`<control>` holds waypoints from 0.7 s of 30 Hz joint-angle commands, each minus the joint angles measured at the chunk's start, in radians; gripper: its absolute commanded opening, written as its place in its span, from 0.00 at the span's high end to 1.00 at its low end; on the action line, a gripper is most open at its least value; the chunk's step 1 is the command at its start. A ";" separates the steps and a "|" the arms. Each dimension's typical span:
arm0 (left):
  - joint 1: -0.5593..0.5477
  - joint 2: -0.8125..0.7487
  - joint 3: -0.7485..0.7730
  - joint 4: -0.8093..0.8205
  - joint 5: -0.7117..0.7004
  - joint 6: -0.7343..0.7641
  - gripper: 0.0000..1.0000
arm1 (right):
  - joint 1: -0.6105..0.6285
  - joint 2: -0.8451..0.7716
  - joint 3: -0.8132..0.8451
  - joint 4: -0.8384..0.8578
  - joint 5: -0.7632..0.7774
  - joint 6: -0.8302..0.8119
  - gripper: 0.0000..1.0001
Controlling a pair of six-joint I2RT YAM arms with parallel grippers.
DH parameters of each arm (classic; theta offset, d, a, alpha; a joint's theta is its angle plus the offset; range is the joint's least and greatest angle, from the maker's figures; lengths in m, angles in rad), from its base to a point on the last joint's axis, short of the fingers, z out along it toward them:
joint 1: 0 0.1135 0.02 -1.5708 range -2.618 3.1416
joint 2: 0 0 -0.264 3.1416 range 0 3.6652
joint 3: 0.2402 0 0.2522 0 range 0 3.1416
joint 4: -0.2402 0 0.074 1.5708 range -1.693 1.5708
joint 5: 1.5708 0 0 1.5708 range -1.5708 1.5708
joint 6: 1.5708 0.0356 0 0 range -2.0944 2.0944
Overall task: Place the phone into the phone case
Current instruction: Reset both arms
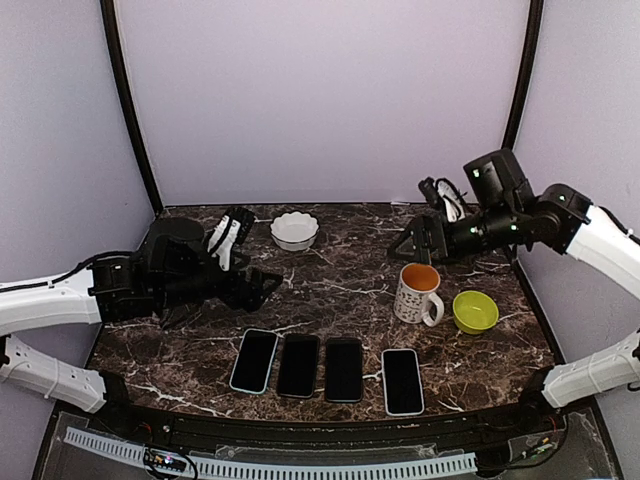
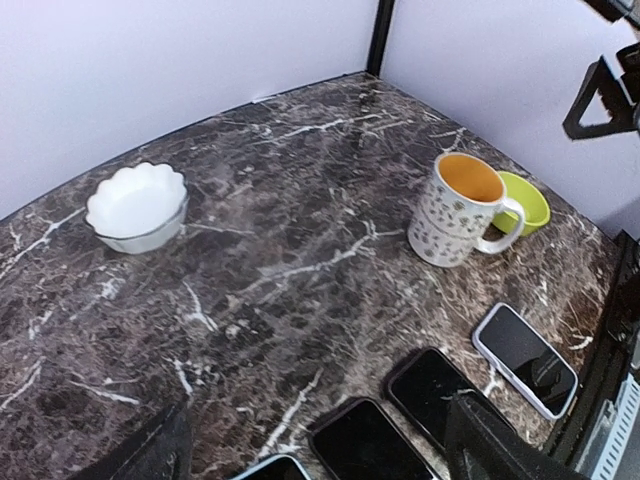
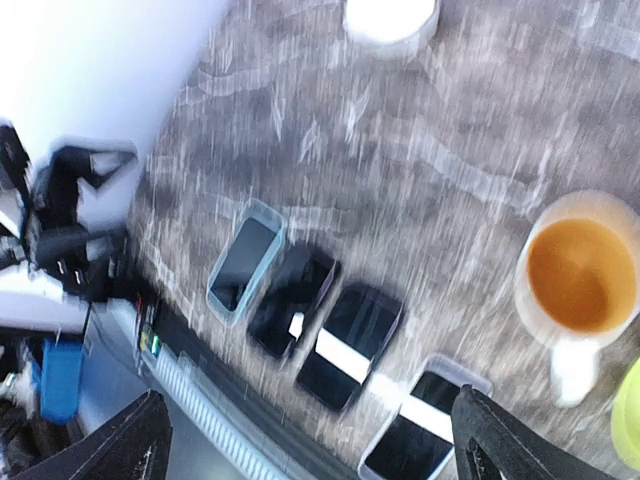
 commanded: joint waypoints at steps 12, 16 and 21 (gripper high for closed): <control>0.700 0.108 0.096 -0.023 0.075 -0.001 0.09 | -0.632 -0.078 -0.209 0.639 0.399 -0.268 0.02; 0.797 0.104 -0.005 0.110 -0.078 0.035 0.07 | -0.713 -0.164 -0.402 0.843 0.433 -0.323 0.01; 0.878 0.102 -0.224 0.456 -0.153 0.106 0.03 | -0.729 -0.232 -0.707 1.188 0.492 -0.379 0.01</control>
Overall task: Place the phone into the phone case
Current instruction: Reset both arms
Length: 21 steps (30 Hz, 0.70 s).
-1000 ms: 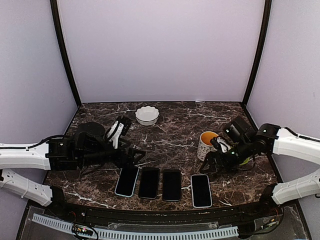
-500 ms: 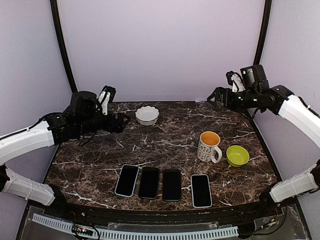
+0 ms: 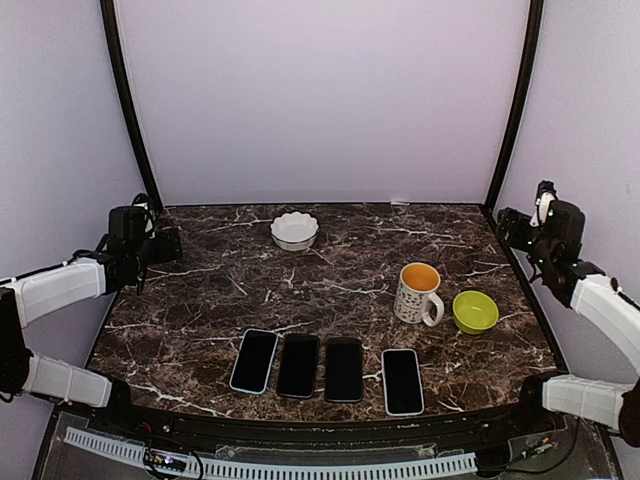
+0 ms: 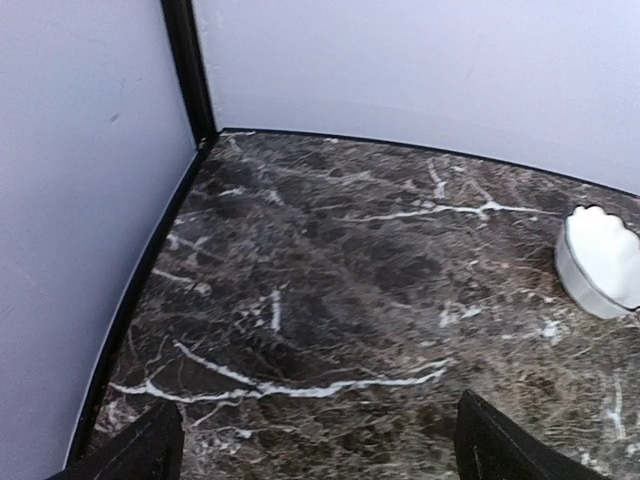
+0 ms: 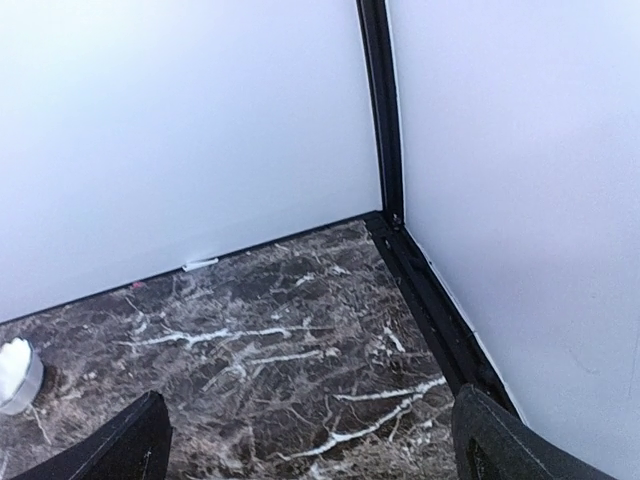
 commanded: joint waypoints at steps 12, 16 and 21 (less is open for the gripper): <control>0.144 0.054 -0.408 0.782 0.116 0.238 0.02 | -0.013 0.159 -0.527 0.884 0.066 -0.066 0.01; 0.149 0.147 -0.435 0.931 0.204 0.233 0.01 | -0.018 0.251 -0.574 1.082 -0.017 -0.079 0.02; 0.149 0.262 -0.446 1.073 0.170 0.249 0.01 | -0.024 0.334 -0.521 1.094 -0.109 -0.108 0.02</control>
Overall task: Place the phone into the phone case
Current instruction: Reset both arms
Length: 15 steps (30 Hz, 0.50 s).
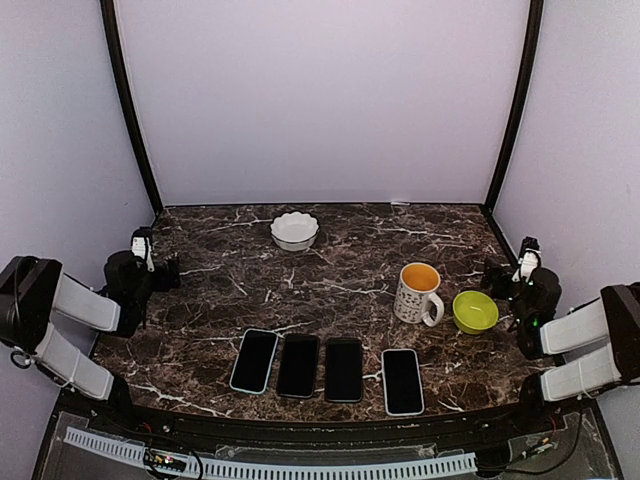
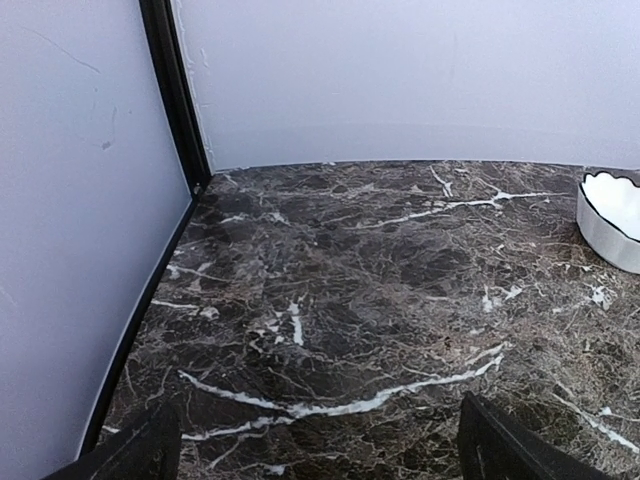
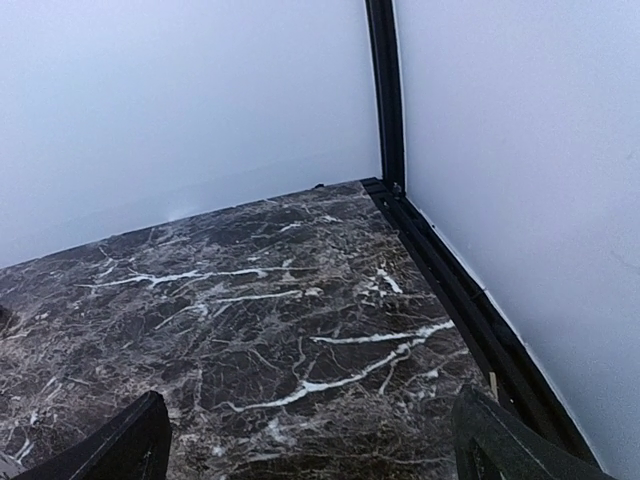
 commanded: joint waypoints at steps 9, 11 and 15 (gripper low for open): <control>-0.008 0.144 -0.037 0.300 0.041 0.053 0.01 | -0.008 -0.007 0.000 0.163 -0.102 -0.076 0.01; -0.006 0.160 -0.036 0.334 0.045 0.057 0.01 | -0.008 -0.037 -0.060 0.247 -0.023 -0.108 0.02; 0.004 0.157 -0.031 0.317 0.059 0.049 0.01 | -0.065 0.051 -0.053 0.353 -0.074 -0.113 0.02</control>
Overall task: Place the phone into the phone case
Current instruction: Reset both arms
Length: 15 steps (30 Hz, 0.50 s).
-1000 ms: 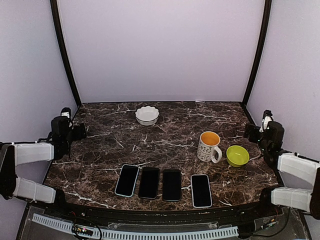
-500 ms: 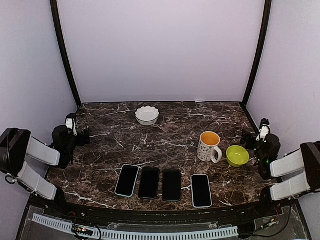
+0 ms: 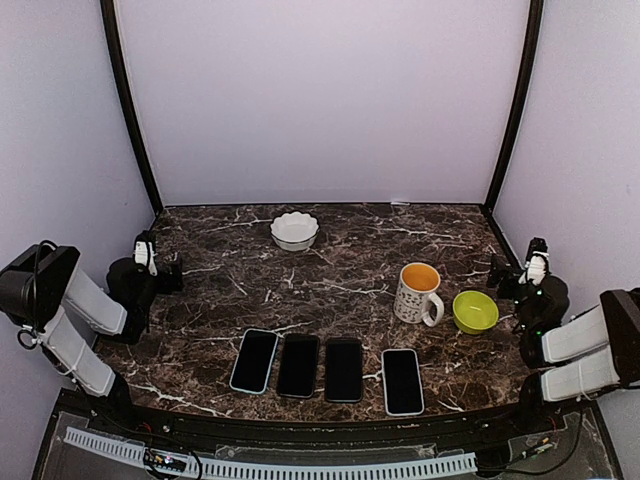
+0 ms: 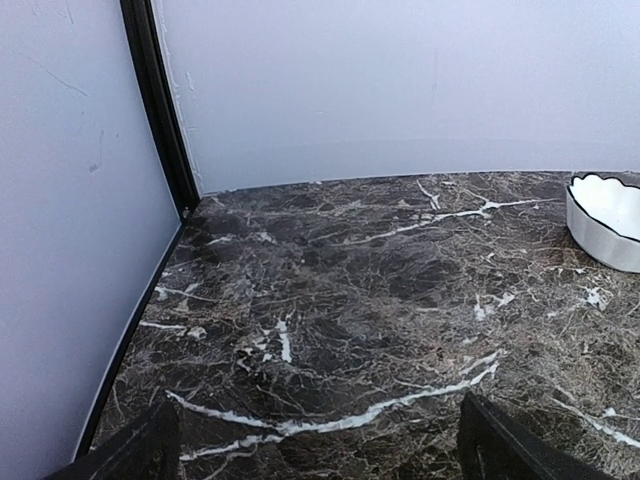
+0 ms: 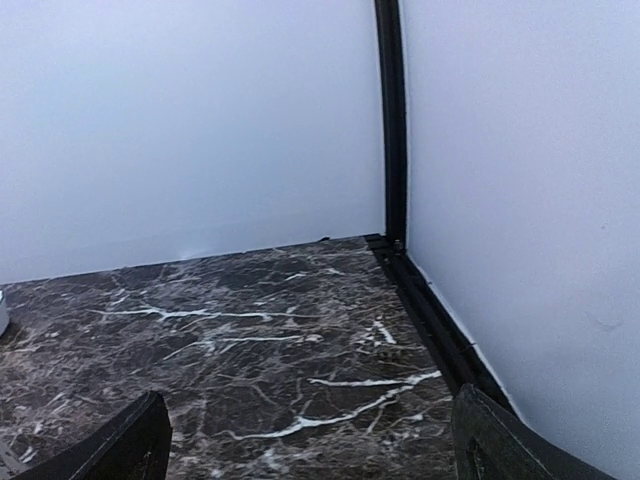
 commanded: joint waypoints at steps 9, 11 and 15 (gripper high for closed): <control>0.012 -0.007 0.010 0.036 0.031 0.005 0.01 | -0.050 0.317 0.098 0.237 0.058 -0.018 0.01; 0.013 -0.007 0.009 0.035 0.032 0.005 0.01 | -0.050 0.293 0.159 0.120 0.117 0.010 0.02; 0.012 -0.007 0.010 0.036 0.031 0.005 0.01 | -0.041 0.306 0.167 0.101 0.089 -0.017 0.02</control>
